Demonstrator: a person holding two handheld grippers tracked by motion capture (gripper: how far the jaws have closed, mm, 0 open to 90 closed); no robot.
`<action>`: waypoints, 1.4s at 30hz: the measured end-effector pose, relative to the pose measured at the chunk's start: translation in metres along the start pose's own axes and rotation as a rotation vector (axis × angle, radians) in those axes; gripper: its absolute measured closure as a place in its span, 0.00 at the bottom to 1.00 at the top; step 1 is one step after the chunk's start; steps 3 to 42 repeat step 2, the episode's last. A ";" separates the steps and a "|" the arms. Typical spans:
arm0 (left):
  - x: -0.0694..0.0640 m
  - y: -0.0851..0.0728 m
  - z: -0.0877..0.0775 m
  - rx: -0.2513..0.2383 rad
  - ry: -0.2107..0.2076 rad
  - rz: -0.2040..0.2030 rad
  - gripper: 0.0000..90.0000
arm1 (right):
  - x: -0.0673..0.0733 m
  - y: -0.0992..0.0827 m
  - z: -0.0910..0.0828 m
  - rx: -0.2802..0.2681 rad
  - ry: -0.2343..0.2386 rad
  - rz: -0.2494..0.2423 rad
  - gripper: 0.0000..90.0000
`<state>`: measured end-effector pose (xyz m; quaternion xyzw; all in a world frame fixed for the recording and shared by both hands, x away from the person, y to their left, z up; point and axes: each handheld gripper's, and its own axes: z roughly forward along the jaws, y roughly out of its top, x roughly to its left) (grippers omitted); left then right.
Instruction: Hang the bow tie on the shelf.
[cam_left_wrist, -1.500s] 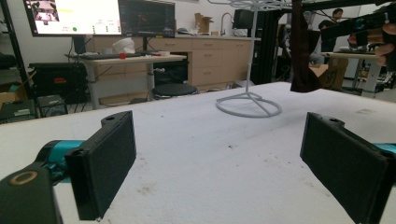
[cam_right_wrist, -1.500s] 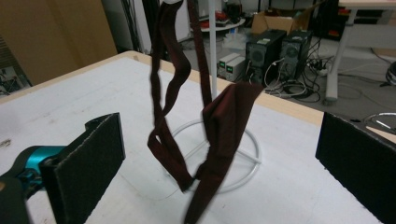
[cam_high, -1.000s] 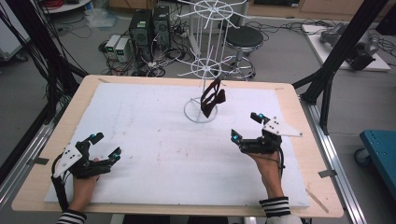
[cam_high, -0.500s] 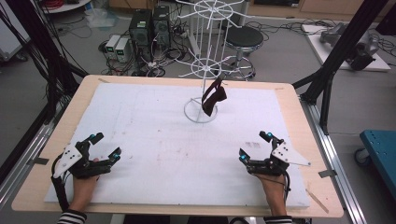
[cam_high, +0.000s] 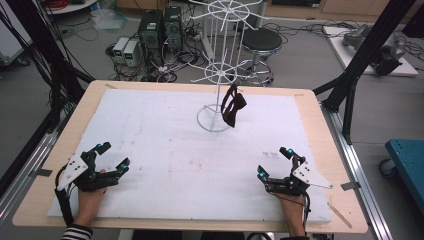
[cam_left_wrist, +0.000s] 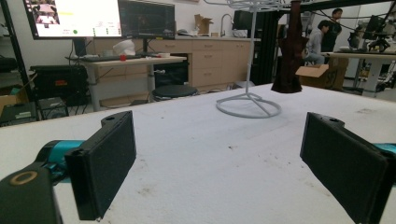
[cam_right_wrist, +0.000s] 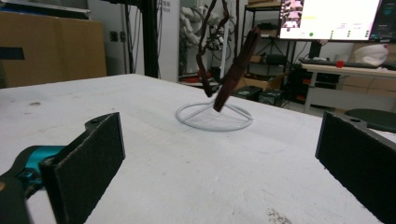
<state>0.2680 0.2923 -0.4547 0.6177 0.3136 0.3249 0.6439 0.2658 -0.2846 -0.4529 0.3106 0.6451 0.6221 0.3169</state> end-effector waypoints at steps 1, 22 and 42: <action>0.000 0.000 0.000 -0.004 0.000 0.002 0.12 | 0.000 0.000 0.000 -0.001 -0.003 0.000 0.01; 0.000 0.000 0.000 -0.005 0.001 0.003 0.12 | 0.000 0.000 0.000 0.000 -0.006 0.001 0.01; 0.000 0.000 0.000 -0.005 0.001 0.003 0.12 | 0.000 0.000 0.000 0.000 -0.006 0.001 0.01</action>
